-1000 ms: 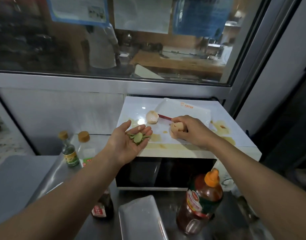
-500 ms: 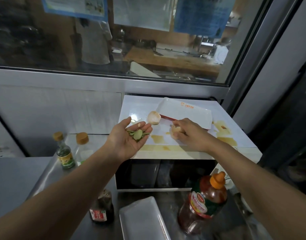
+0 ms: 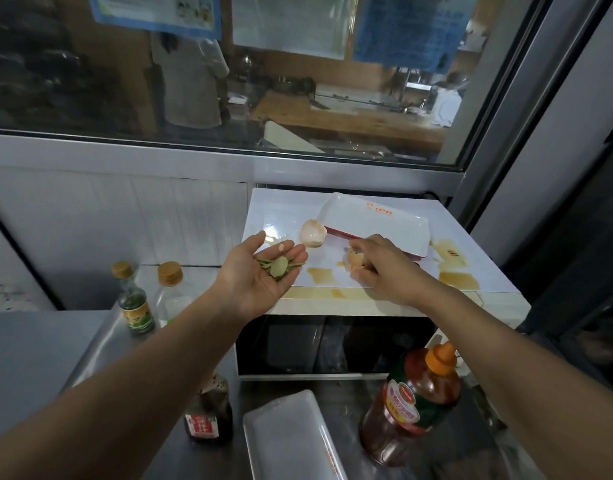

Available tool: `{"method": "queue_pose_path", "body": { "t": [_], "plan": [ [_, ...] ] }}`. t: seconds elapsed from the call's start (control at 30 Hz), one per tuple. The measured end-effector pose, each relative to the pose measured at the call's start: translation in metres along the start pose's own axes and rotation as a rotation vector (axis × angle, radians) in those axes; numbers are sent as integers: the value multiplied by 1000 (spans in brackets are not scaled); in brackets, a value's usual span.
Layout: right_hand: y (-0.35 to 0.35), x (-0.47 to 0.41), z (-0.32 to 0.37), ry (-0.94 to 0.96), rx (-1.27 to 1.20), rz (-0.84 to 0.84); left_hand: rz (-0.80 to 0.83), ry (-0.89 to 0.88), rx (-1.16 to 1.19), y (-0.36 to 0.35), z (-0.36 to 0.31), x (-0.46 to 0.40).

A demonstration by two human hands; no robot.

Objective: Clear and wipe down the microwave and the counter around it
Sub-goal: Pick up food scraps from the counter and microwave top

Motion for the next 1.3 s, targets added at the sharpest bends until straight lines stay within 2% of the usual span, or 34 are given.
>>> {"method": "queue_pose_path", "body": {
  "t": [0.4, 0.7, 1.07, 1.3],
  "plan": [
    [16, -8, 0, -39, -91, -97, 18, 10, 9, -4, -3, 0],
    [15, -34, 10, 20, -141, -167, 25, 17, 38, -3, -15, -6],
    [-16, -78, 39, 63, -251, -157, 18, 8, 61, 2, -33, -24],
    [-35, -80, 36, 90, -210, -91, -20, 26, 69, 7, -39, -37]
  ]
}}
Point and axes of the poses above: each hand's wrist, its own x-axis away from the middle knuckle, its own y-axis out of the back of the hand, z = x × y, the point moved 1 cm from there along -x, towards the middle knuckle, and after that the axes turned 10 degrees about -z, right-handed, at the moved point
